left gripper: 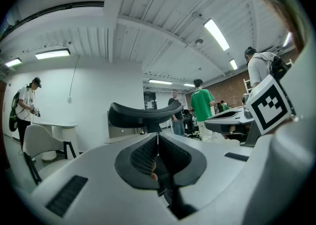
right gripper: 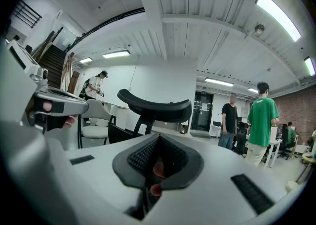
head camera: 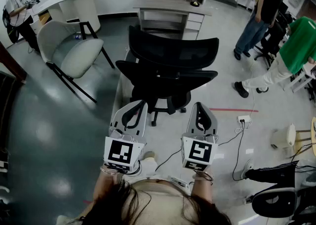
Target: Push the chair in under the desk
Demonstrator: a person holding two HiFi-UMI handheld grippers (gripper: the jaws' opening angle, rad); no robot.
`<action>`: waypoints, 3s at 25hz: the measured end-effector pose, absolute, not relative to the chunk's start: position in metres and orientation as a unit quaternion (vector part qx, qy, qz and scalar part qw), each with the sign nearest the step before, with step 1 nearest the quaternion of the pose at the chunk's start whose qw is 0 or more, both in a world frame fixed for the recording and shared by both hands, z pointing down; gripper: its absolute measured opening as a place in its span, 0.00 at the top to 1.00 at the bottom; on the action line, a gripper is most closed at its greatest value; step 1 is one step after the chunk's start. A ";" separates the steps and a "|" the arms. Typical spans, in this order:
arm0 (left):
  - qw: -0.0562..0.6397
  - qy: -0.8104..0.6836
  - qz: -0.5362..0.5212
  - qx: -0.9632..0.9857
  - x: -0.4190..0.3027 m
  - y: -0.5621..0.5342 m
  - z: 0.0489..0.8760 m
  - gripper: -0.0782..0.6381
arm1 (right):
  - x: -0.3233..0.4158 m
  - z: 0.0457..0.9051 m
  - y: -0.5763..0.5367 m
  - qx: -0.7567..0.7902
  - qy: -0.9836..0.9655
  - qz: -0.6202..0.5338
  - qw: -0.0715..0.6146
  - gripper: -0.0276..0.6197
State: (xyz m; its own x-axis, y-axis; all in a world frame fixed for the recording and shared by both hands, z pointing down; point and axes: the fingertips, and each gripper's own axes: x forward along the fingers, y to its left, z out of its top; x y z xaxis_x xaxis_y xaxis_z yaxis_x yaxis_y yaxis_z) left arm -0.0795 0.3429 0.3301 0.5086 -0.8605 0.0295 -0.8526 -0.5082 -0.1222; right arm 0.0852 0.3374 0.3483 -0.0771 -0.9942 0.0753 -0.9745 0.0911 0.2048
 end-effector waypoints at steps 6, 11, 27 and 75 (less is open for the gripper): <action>0.048 0.483 -0.050 -0.873 -0.084 0.322 0.338 0.87 | 0.076 0.350 0.320 0.672 -0.733 -0.053 0.097 0.92; 0.049 0.469 -0.061 -0.880 -0.087 0.302 0.346 0.87 | 0.079 0.351 0.305 0.681 -0.721 -0.063 0.107 0.92; 0.046 0.451 -0.089 -0.887 -0.099 0.258 0.367 0.87 | 0.071 0.368 0.279 0.676 -0.724 -0.047 0.131 0.92; 0.137 0.459 -0.317 -0.818 -0.098 0.148 0.435 0.58 | 0.106 0.439 0.172 0.587 -0.717 -0.122 0.356 0.62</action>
